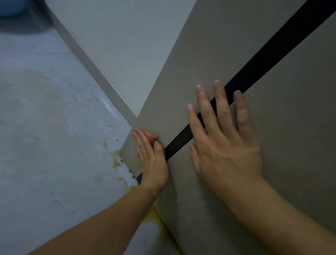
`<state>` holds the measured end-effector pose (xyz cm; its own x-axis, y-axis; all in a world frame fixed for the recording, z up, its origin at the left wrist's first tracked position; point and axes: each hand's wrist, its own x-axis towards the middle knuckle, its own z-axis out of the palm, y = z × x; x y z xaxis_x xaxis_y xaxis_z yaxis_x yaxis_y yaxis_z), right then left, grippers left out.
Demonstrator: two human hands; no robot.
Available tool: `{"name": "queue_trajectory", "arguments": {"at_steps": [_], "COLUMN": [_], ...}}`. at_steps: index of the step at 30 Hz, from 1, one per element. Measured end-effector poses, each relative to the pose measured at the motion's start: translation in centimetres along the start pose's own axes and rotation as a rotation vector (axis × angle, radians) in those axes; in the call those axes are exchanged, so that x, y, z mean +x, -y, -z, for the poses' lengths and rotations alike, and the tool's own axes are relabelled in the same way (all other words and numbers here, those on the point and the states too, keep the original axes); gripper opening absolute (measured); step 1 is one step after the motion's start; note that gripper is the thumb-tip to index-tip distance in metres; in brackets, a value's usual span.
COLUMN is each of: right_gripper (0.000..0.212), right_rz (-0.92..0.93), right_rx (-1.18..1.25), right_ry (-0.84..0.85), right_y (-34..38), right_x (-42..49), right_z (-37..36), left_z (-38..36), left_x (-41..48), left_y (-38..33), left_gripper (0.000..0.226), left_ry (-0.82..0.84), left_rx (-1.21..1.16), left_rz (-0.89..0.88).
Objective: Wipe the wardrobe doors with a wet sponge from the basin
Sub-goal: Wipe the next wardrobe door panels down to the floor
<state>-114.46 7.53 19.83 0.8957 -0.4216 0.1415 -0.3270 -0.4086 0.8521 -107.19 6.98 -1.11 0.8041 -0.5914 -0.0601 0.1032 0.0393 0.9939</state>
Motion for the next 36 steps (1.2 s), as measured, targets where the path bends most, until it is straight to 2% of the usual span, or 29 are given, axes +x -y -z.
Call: {"name": "queue_trajectory", "arguments": {"at_steps": [1, 3, 7, 9, 12, 16, 18, 21, 24, 27, 31, 33, 36], "right_gripper": [0.078, 0.08, 0.082, 0.081, 0.079, 0.078, 0.075, 0.076, 0.075, 0.076, 0.073, 0.073, 0.073], "right_rz": [-0.002, 0.0, -0.013, 0.006, 0.033, 0.053, 0.061, 0.056, 0.055, 0.047, 0.05, 0.045, 0.039], "right_rx": [-0.007, -0.021, -0.015, -0.006, 0.007, 0.043, 0.061, 0.078, 0.109, 0.119, 0.133, 0.141, 0.159], "right_ry": [0.005, 0.011, -0.018, -0.02, -0.01, 0.001, -0.008, 0.0, -0.006, -0.019, -0.027, -0.028, -0.038], "right_y": [0.0, 0.3, 0.6, 0.8, 1.5, 2.0, 1.9, 1.9, 1.9, 1.9, 2.0, 2.0, 2.0], "right_x": [0.0, 0.2, 0.0, 0.2, 0.3, 0.7, 0.6, 0.6, 0.5, 0.5, 0.7, 0.6, 0.6], "right_z": [-0.1, -0.3, -0.8, -1.0, -1.0, -1.1, -1.2, -1.2, -1.2, -1.3, -1.4, -1.5, -1.4], "left_z": [0.2, 0.3, 0.2, 0.4, 1.2, 1.6, 2.2, 3.0, 1.7, 0.6, 2.4, 2.5, 1.0], "left_x": [-0.1, 0.1, 0.7, 1.1, 1.6, 3.7, 5.2, 6.2, 3.7, 1.5, 6.3, 5.9, -0.2], "left_y": [0.5, 0.3, 0.3, 2.1, 4.7, 5.0, 5.0, 6.0, 5.9, 5.1, 6.7, 7.2, 6.5], "left_gripper": [0.074, 0.075, 0.069, 0.072, 0.069, 0.063, 0.062, 0.064, 0.065, 0.066, 0.061, 0.063, 0.068], "left_ry": [0.017, 0.024, 0.014, 0.004, 0.031, -0.052, -0.097, -0.071, -0.087, -0.018, -0.143, -0.12, -0.016], "left_rx": [-0.007, -0.005, 0.053, 0.057, -0.009, -0.057, -0.078, -0.086, -0.104, -0.111, -0.097, -0.095, -0.092], "left_rz": [0.048, 0.034, -0.187, -0.078, 0.253, 0.417, 0.453, 0.456, 0.505, 0.546, 0.55, 0.545, 0.564]}}
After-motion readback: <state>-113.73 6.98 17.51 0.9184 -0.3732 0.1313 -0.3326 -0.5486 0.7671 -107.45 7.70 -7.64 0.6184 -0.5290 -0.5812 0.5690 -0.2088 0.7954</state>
